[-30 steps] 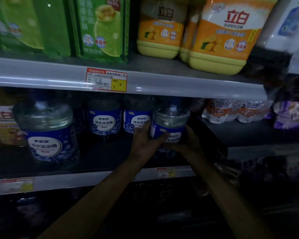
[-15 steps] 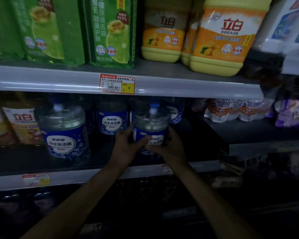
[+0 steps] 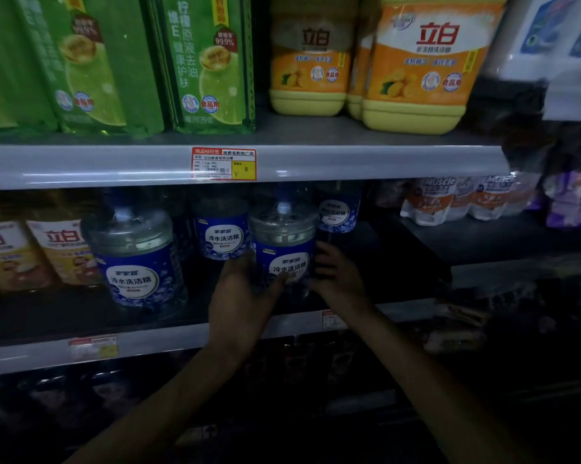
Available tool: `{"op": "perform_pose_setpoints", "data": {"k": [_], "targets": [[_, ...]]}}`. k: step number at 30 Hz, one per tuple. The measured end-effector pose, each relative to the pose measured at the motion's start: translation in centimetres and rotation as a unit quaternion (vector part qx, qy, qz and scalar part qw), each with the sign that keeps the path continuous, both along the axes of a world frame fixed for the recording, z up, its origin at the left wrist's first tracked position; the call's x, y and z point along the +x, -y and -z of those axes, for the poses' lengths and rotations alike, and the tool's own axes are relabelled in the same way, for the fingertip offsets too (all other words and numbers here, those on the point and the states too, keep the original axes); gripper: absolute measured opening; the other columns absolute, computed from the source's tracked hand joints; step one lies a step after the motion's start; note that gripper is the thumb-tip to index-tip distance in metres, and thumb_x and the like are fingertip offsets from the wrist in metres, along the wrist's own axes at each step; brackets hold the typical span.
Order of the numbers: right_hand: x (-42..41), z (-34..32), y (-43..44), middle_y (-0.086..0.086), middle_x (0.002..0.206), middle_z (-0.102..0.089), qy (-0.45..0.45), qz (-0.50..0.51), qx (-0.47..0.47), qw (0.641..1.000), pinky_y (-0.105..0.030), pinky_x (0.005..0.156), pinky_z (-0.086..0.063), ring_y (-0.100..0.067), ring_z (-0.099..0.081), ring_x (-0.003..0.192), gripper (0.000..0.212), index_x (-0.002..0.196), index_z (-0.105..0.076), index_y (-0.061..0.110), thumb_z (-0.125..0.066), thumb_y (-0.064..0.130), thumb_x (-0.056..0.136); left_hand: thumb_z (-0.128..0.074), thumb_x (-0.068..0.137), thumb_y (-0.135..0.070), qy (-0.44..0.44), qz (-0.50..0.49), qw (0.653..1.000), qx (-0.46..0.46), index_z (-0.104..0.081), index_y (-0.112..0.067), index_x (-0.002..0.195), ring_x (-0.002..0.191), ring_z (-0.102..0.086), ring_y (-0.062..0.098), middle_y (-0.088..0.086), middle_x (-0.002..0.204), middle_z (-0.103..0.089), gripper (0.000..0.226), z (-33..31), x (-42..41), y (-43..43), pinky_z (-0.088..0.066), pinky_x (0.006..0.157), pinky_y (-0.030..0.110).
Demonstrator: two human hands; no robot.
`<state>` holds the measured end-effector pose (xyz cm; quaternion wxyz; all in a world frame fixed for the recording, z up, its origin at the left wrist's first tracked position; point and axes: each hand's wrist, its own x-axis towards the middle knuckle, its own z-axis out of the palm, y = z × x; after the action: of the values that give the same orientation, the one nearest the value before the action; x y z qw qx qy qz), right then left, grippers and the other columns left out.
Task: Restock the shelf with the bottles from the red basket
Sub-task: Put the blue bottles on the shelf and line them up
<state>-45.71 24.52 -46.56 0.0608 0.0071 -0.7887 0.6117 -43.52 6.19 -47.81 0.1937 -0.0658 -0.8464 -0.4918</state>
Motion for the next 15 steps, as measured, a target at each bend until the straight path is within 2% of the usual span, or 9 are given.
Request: {"op": "perform_pose_setpoints", "data": {"k": [1, 3, 7, 9, 11, 12, 15], "targets": [[0.2, 0.0, -0.6, 0.005, 0.121, -0.059, 0.009, 0.007, 0.0, 1.0, -0.028, 0.084, -0.054, -0.014, -0.061, 0.109, 0.073, 0.143, -0.051, 0.027, -0.078, -0.001, 0.082, -0.07, 0.082, -0.062, -0.007, -0.013, 1.0, -0.006, -0.059, -0.028, 0.136, 0.108, -0.066, 0.008, -0.006, 0.127, -0.067, 0.065, -0.1, 0.7, -0.4, -0.061, 0.088, 0.039], [0.5, 0.1, -1.5, 0.004, 0.122, -0.057, 0.02, 0.025, 0.004, 0.999, -0.031, 0.09, -0.053, -0.014, -0.059, 0.111, 0.07, 0.145, -0.05, 0.026, -0.077, 0.003, 0.084, -0.074, 0.085, -0.051, -0.033, -0.011, 0.999, -0.018, -0.058, -0.027, 0.14, 0.108, -0.064, 0.006, -0.007, 0.131, -0.063, 0.062, -0.5, 2.3, -1.6, -0.06, 0.09, 0.036], [0.7, 1.0, -3.5, 0.003, 0.12, -0.062, 0.02, 0.05, 0.037, 0.998, -0.035, 0.097, -0.054, -0.012, -0.061, 0.109, 0.062, 0.143, -0.053, 0.022, -0.076, 0.009, 0.087, -0.076, 0.09, -0.04, -0.045, 0.05, 0.995, -0.073, -0.054, -0.031, 0.144, 0.122, -0.058, 0.006, -0.011, 0.138, -0.057, 0.059, -0.6, 3.4, -4.1, -0.054, 0.099, 0.032], [0.6, 1.3, -4.2, 0.002, 0.122, -0.065, 0.005, 0.066, 0.079, 0.995, -0.042, 0.102, -0.053, -0.013, -0.063, 0.11, 0.057, 0.139, -0.056, 0.023, -0.074, 0.01, 0.087, -0.074, 0.092, -0.038, -0.026, 0.064, 0.996, -0.057, -0.052, -0.03, 0.146, 0.126, -0.057, 0.009, -0.009, 0.141, -0.057, 0.059, -0.4, 2.9, -5.4, -0.052, 0.104, 0.034], [0.4, 1.8, -4.8, 0.002, 0.123, -0.068, -0.009, 0.079, 0.101, 0.992, -0.045, 0.103, -0.052, -0.015, -0.065, 0.112, 0.048, 0.131, -0.061, 0.032, -0.071, 0.021, 0.086, -0.072, 0.095, -0.035, -0.018, 0.07, 0.997, -0.041, -0.053, -0.031, 0.146, 0.127, -0.056, 0.01, -0.009, 0.141, -0.058, 0.055, -0.3, 2.2, -6.7, -0.052, 0.105, 0.036], [0.0, 2.3, -5.2, 0.002, 0.122, -0.07, -0.011, 0.087, 0.105, 0.991, -0.045, 0.103, -0.052, -0.015, -0.066, 0.112, 0.044, 0.129, -0.062, 0.033, -0.069, 0.025, 0.086, -0.071, 0.095, -0.034, -0.017, 0.072, 0.997, -0.036, -0.054, -0.03, 0.145, 0.126, -0.056, 0.01, -0.009, 0.14, -0.059, 0.053, -0.3, 1.7, -7.4, -0.052, 0.105, 0.035], [-0.9, 2.1, -5.9, 0.004, 0.126, -0.069, 0.008, 0.086, 0.129, 0.988, -0.036, 0.105, -0.05, -0.016, -0.064, 0.116, 0.038, 0.131, -0.063, 0.027, -0.064, 0.018, 0.094, -0.07, 0.097, -0.03, -0.01, 0.074, 0.997, -0.006, -0.055, -0.027, 0.144, 0.125, -0.058, 0.011, -0.007, 0.136, -0.062, 0.05, 0.2, 0.5, -8.9, -0.051, 0.106, 0.036]]}}
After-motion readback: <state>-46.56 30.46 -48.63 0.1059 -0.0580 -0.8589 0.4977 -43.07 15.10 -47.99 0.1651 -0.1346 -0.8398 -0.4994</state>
